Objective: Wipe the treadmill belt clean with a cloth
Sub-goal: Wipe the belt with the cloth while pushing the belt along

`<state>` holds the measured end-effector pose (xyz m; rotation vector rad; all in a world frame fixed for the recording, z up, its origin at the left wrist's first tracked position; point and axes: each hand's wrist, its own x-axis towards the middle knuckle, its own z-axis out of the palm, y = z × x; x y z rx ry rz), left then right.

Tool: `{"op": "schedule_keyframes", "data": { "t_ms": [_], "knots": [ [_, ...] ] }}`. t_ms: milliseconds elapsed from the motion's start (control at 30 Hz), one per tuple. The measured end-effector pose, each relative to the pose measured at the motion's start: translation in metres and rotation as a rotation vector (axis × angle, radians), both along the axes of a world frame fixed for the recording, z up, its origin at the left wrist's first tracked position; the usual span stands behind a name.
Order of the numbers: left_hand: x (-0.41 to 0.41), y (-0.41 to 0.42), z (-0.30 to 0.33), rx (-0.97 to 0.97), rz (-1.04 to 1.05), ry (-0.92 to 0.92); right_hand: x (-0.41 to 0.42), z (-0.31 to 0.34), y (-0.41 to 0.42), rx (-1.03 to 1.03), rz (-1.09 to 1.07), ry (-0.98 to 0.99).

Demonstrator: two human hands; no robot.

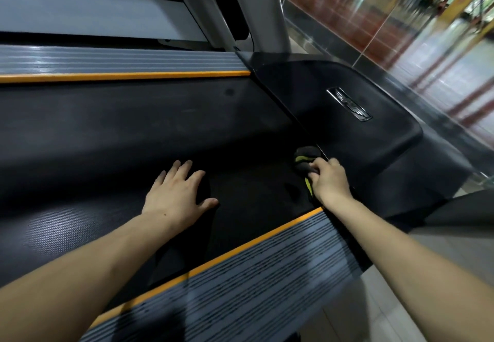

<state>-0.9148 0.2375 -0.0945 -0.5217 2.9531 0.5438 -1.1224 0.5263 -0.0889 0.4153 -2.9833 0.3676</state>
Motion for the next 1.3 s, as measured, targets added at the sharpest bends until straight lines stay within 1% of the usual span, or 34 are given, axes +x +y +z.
{"op": "schedule_keyframes", "data": {
  "t_ms": [67,100,167,233,267,333,467,533,600,733,833,900,1000,1067,1133,1233,1300],
  "knots": [
    [0.004,-0.001,-0.001,-0.005,-0.006,0.014,0.012,0.001,-0.017,-0.059,-0.057,-0.009],
    [0.007,0.0,-0.002,-0.01,-0.006,0.025,0.023,0.0,-0.027,-0.088,-0.044,0.005],
    [0.016,0.0,-0.005,-0.029,0.002,0.05,0.054,-0.006,-0.052,-0.085,0.086,0.036],
    [0.026,0.001,-0.008,-0.048,0.001,0.061,0.09,-0.011,-0.078,-0.021,0.227,0.032],
    [0.031,0.001,-0.01,-0.053,0.005,0.065,0.102,-0.009,-0.085,0.004,0.257,0.029],
    [0.037,0.006,-0.011,-0.041,0.022,0.07,0.098,-0.003,-0.077,0.024,0.228,0.056],
    [0.039,0.019,-0.005,0.004,0.08,0.074,0.055,0.007,-0.035,-0.092,0.157,0.003],
    [0.04,0.026,-0.002,0.027,0.094,0.073,0.046,0.009,-0.031,-0.111,0.108,-0.015],
    [0.042,0.03,-0.001,0.038,0.084,0.073,0.053,0.011,-0.032,-0.064,0.101,-0.034],
    [0.051,0.036,-0.001,0.049,0.081,0.086,0.082,0.009,-0.027,0.116,0.199,-0.003],
    [0.059,0.041,-0.005,0.047,0.094,0.103,0.071,0.003,-0.024,0.104,0.25,0.027],
    [0.062,0.041,-0.007,0.056,0.113,0.132,0.05,0.004,-0.02,0.099,0.211,0.032],
    [0.066,0.04,-0.009,0.056,0.152,0.169,0.019,0.008,-0.01,0.05,0.032,-0.018],
    [0.068,0.04,-0.009,0.052,0.163,0.175,0.028,0.009,-0.021,-0.003,-0.058,-0.032],
    [0.07,0.039,-0.007,0.055,0.171,0.173,0.064,0.007,-0.049,-0.029,-0.012,-0.017],
    [0.078,0.034,-0.007,0.03,0.177,0.145,0.131,0.001,-0.095,-0.083,0.184,-0.002],
    [0.087,0.031,-0.007,0.002,0.189,0.129,0.162,-0.003,-0.111,-0.125,0.335,-0.026]
  ]
}}
